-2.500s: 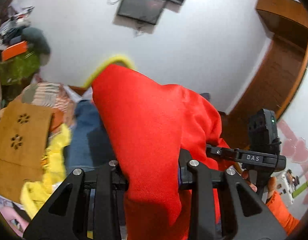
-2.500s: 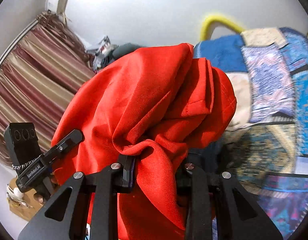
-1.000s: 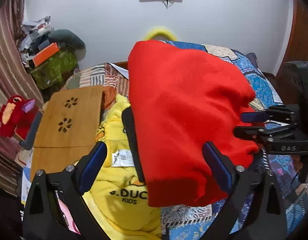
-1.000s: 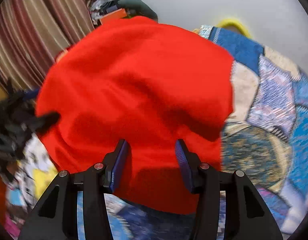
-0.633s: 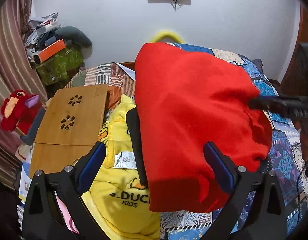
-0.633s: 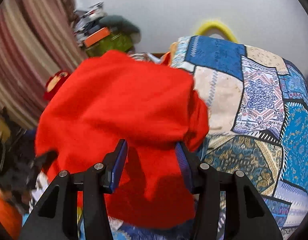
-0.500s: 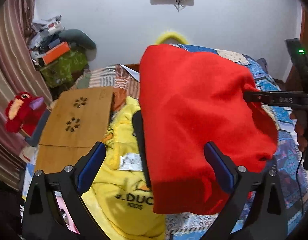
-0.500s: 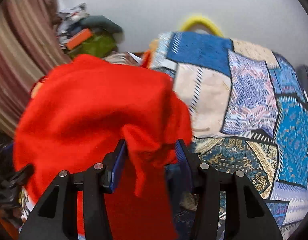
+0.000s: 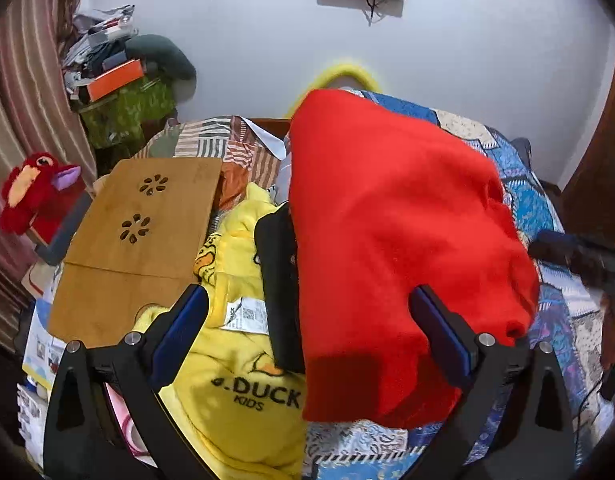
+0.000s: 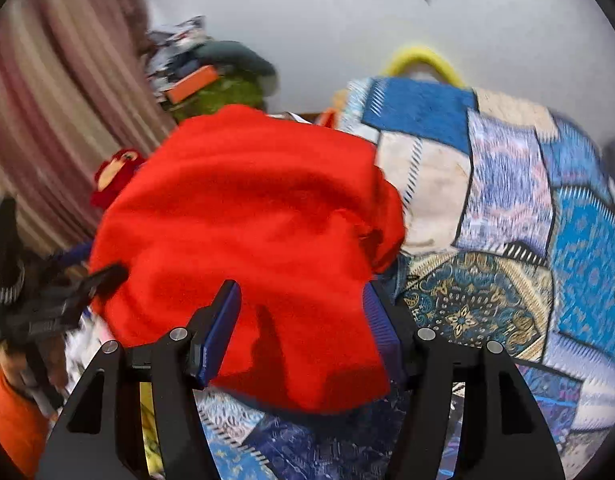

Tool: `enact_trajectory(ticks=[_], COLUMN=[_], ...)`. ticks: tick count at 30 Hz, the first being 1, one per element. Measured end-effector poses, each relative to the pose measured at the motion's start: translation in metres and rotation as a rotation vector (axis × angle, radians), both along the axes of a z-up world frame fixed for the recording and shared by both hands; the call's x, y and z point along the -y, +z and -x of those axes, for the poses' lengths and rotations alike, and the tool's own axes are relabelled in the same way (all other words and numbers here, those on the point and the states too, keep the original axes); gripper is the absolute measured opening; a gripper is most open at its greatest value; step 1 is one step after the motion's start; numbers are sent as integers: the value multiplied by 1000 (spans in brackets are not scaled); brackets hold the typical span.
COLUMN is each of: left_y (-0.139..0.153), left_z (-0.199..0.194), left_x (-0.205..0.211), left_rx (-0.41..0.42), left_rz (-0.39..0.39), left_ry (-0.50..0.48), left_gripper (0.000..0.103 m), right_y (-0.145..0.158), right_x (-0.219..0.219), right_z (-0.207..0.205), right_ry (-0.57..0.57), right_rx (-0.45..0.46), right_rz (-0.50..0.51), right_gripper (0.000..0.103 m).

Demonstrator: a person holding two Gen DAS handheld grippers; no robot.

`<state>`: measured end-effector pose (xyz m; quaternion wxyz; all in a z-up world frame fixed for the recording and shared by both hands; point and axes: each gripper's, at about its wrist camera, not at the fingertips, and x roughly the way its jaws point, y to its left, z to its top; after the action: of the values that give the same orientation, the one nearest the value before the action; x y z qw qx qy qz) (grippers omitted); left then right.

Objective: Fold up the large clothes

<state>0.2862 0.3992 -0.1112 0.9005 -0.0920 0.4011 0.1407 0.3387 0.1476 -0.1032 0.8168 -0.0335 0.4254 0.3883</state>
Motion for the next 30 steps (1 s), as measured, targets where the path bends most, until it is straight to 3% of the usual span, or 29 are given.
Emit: enact_trajectory(ticks=[4,13,20,24,30], left_y=[21,92,150,174,188], left_z=[15,82,154,202,257], left_x=[9,48,107,149,207], left_rx=[42,244,449,571,677], left_rz=[-19,-28,-111,-165,-266], left_ry=[18,15,-16,-29,-35], left_gripper=[102,102,102,102,102], right_y=[20,81,143,162,173], right_x=[6,51,97,118,143], right_z=[33,87,152,186,229], right_ry=[37,-2,-47,-62,-72], right_rx=[90,212,408,481,563], right_rz=[-1,-149,-271,-329,-376], right_gripper=[59,59,59,59,59])
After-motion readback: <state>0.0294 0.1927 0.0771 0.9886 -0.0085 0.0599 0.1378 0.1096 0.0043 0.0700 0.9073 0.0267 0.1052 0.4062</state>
